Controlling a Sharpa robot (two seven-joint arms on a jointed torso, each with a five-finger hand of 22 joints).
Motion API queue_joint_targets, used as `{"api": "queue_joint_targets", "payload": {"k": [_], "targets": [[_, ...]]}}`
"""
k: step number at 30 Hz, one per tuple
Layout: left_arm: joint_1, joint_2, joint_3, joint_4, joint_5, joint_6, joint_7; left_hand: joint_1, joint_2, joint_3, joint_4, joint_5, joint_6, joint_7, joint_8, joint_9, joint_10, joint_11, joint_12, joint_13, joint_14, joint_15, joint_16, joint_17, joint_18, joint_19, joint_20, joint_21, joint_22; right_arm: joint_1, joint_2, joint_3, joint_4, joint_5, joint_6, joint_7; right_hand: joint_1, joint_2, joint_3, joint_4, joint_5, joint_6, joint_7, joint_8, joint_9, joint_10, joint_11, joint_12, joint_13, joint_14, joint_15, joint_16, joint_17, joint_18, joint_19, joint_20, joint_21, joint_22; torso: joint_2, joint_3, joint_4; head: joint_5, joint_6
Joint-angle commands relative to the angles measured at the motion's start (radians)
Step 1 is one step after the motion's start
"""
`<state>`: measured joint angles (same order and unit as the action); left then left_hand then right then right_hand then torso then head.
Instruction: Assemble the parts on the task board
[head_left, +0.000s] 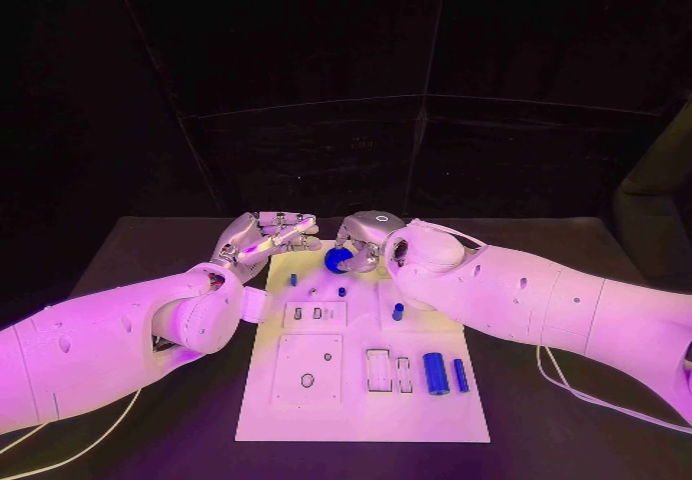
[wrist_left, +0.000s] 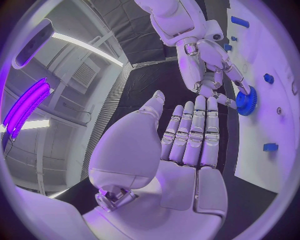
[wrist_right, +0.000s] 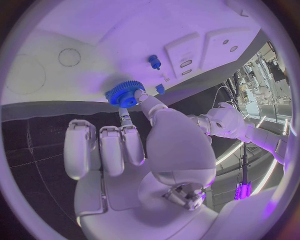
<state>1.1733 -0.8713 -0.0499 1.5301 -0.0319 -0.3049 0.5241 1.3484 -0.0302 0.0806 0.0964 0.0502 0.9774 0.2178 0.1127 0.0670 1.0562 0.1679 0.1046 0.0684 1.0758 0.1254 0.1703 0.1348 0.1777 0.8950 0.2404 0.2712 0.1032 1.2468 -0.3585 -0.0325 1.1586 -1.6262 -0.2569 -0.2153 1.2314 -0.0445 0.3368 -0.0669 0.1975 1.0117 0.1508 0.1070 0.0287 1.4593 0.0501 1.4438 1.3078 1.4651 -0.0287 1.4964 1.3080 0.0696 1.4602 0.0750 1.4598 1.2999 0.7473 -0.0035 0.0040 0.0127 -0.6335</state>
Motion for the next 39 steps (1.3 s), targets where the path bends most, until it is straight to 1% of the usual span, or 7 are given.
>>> {"api": "queue_joint_targets", "payload": {"k": [1, 8, 12, 21, 25, 34, 39], "targets": [[0.002, 0.001, 0.001, 0.0, 0.004, 0.007, 0.008, -0.001, 0.011, 0.001, -0.007, -0.002, 0.008, 0.002, -0.003, -0.001, 0.004, 0.0, -0.004, -0.001, 0.007, 0.003, -0.003, 0.002, 0.006, 0.006, 0.0, -0.003, -0.001, 0.001, 0.007, 0.0, -0.005, -0.019, 0.017, -0.005, -0.001, -0.016, 0.004, -0.002, -0.007, 0.0, -0.005, -0.01, 0.035, -0.004, 0.006, -0.004, 0.113, 0.065, 0.006, 0.0, 0.038, -0.017, 0.005, 0.005, 0.004, 0.002, -0.001, 0.0, -0.0005, 0.002, -0.001], [0.002, 0.002, 0.001, 0.0, 0.004, 0.007, 0.007, -0.001, 0.011, 0.001, -0.007, -0.002, 0.008, 0.002, -0.003, -0.001, 0.004, 0.0, -0.004, -0.001, 0.007, 0.003, -0.003, 0.002, 0.006, 0.006, 0.0, -0.003, -0.001, -0.001, 0.02, 0.0, -0.015, -0.019, 0.026, 0.004, -0.024, -0.04, -0.013, 0.002, -0.003, -0.021, 0.002, -0.029, 0.036, -0.009, 0.014, -0.011, 0.107, 0.065, 0.014, 0.001, 0.039, -0.017, 0.005, 0.013, 0.004, 0.005, 0.0, -0.0001, -0.0005, 0.004, -0.004], [0.002, 0.002, 0.001, -0.001, 0.004, 0.007, 0.007, -0.001, 0.011, 0.001, -0.007, -0.002, 0.008, 0.002, -0.003, -0.001, 0.004, 0.0, -0.004, -0.001, 0.007, 0.003, -0.003, 0.002, 0.006, 0.006, 0.0, -0.003, -0.001, -0.001, 0.025, -0.001, -0.023, -0.021, 0.029, 0.002, -0.028, -0.044, -0.02, 0.004, -0.007, -0.032, 0.004, -0.037, 0.036, -0.015, 0.016, -0.018, 0.099, 0.065, 0.016, 0.001, 0.04, -0.017, 0.005, 0.015, 0.005, 0.005, -0.001, 0.0, -0.0015, 0.004, -0.005], [0.002, 0.002, 0.001, 0.0, 0.004, 0.007, 0.005, -0.001, 0.011, 0.001, -0.007, -0.002, 0.008, 0.002, -0.003, -0.001, 0.004, 0.0, -0.004, -0.001, 0.007, 0.003, -0.003, 0.002, 0.006, 0.006, 0.0, -0.003, -0.001, -0.002, 0.031, -0.001, -0.035, -0.022, 0.044, -0.004, -0.046, -0.052, -0.067, 0.024, -0.024, -0.162, 0.023, -0.049, 0.032, -0.034, 0.034, -0.038, 0.079, 0.065, 0.031, 0.002, 0.045, -0.017, 0.004, 0.029, 0.006, 0.008, -0.001, 0.0, -0.0004, 0.003, -0.006], [0.002, 0.002, 0.001, -0.001, 0.004, 0.007, 0.004, -0.001, 0.011, 0.002, -0.009, -0.002, 0.008, 0.002, -0.004, -0.001, 0.004, 0.0, -0.006, -0.001, 0.007, 0.003, -0.005, 0.002, 0.006, 0.006, 0.0, -0.004, -0.002, -0.002, 0.031, -0.001, -0.035, -0.02, 0.06, -0.004, -0.085, -0.044, -0.101, 0.063, -0.014, -0.14, 0.022, -0.044, 0.036, -0.033, 0.035, -0.037, 0.08, 0.066, 0.033, 0.004, 0.049, -0.017, 0.004, 0.033, 0.006, 0.007, 0.0, 0.0003, -0.0008, 0.003, -0.007], [0.002, 0.002, 0.001, -0.001, 0.004, 0.007, 0.002, -0.001, 0.011, 0.001, -0.009, -0.002, 0.008, 0.002, -0.005, -0.001, 0.004, 0.0, -0.006, -0.002, 0.007, 0.003, -0.005, 0.002, 0.006, 0.006, 0.0, -0.004, -0.002, -0.002, 0.027, -0.002, -0.032, 0.002, 0.102, -0.005, -0.131, -0.032, -0.148, 0.124, -0.019, -0.095, 0.018, -0.039, 0.039, -0.025, 0.032, -0.027, 0.091, 0.067, 0.031, 0.006, 0.055, -0.018, 0.006, 0.032, 0.009, 0.013, -0.001, 0.0001, -0.002, 0.003, -0.01], [0.002, 0.001, 0.001, -0.001, 0.004, 0.006, 0.002, -0.001, 0.011, 0.001, -0.009, -0.002, 0.008, 0.002, -0.005, -0.001, 0.004, 0.0, -0.006, -0.002, 0.007, 0.003, -0.005, 0.002, 0.006, 0.006, 0.0, -0.004, -0.002, -0.002, 0.023, -0.002, -0.032, 0.015, 0.124, -0.008, -0.141, -0.022, -0.16, 0.142, -0.014, -0.086, 0.017, -0.039, 0.039, -0.019, 0.031, -0.02, 0.099, 0.067, 0.03, 0.008, 0.059, -0.019, 0.007, 0.031, 0.01, 0.016, -0.001, -0.0002, -0.0014, 0.002, -0.01]]}}
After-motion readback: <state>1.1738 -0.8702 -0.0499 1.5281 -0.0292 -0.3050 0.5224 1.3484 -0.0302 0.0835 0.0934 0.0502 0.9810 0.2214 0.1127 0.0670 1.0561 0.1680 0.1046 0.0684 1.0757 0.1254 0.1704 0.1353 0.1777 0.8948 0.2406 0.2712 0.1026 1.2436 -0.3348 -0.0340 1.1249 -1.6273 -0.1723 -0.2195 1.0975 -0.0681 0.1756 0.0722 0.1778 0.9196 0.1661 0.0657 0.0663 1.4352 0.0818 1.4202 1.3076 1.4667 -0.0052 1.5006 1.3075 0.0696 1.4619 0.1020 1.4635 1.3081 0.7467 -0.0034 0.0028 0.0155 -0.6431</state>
